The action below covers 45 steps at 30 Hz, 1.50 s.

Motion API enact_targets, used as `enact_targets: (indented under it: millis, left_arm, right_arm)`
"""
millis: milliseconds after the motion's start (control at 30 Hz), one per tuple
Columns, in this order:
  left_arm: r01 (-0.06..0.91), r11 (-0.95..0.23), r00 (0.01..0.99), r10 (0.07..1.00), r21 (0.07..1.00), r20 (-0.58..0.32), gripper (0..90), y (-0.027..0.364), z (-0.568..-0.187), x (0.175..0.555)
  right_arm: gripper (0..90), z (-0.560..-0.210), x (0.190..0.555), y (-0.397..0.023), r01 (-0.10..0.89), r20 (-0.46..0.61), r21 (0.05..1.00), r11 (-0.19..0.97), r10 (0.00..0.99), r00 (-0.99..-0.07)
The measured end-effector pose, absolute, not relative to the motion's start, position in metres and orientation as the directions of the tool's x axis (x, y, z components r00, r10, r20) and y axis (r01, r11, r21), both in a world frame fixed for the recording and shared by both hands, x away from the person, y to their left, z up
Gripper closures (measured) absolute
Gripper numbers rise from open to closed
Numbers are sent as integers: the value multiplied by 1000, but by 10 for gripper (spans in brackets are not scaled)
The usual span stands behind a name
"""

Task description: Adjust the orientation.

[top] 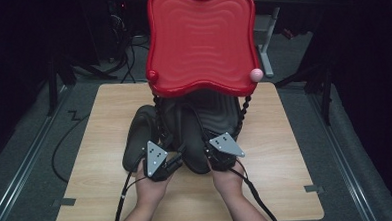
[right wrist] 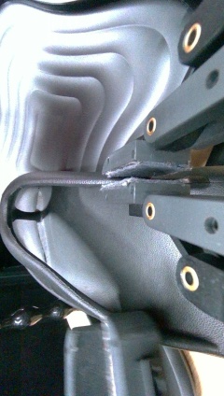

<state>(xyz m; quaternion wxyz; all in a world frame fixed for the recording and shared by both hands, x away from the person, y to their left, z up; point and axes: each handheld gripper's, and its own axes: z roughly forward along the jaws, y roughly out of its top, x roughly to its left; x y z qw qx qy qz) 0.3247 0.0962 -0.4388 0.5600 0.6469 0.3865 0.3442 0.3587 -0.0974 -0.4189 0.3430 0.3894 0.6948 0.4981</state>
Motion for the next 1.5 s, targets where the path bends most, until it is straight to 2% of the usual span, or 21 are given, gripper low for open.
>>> enact_targets:
  millis: [133,167,300,433,467,567,633,700,800,867,1000,1133,1500]
  left_arm:
    - [112,-89,448,893,990,30,511,89,-444,321]
    - [101,-104,436,899,989,50,557,88,-444,321]
    - [99,-107,425,904,989,55,642,93,-440,333]
    - [108,-109,402,914,988,56,678,98,-434,346]
    - [109,-107,398,916,988,55,680,98,-433,348]
    - [108,-119,394,917,987,67,685,97,-431,352]
    - [107,-122,392,917,987,71,687,97,-431,352]
    - [106,-120,392,917,987,70,688,97,-431,352]
    - [102,-121,388,919,987,73,697,98,-431,353]
    - [101,-121,387,919,988,73,697,98,-431,353]
    - [103,-118,381,922,988,71,701,98,-429,356]
    - [102,-121,377,923,988,74,710,100,-428,360]
    - [96,-127,366,927,987,83,709,101,-425,367]
  right_arm:
    - [851,-416,358,-96,191,-99,961,202,890,-445]
    - [851,-416,358,-96,192,-98,961,201,891,-444]
    - [845,-417,364,-97,195,-84,962,192,886,-456]
    - [829,-415,376,-92,187,-81,964,189,878,-471]
    - [812,-414,379,-91,192,-74,964,185,878,-473]
    - [666,-410,380,-95,197,-55,965,175,864,-501]
    - [652,-410,366,-102,174,-57,970,172,851,-523]
    - [694,-415,345,-110,156,-73,970,188,833,-549]
    - [843,-427,317,-118,161,-67,968,193,815,-576]
    - [893,-440,299,-120,173,-66,963,207,802,-593]
    - [896,-460,286,-111,191,-98,943,273,776,-623]
    - [896,-468,289,-99,183,-128,935,304,770,-625]
    - [896,-465,306,-91,180,-114,945,274,789,-604]
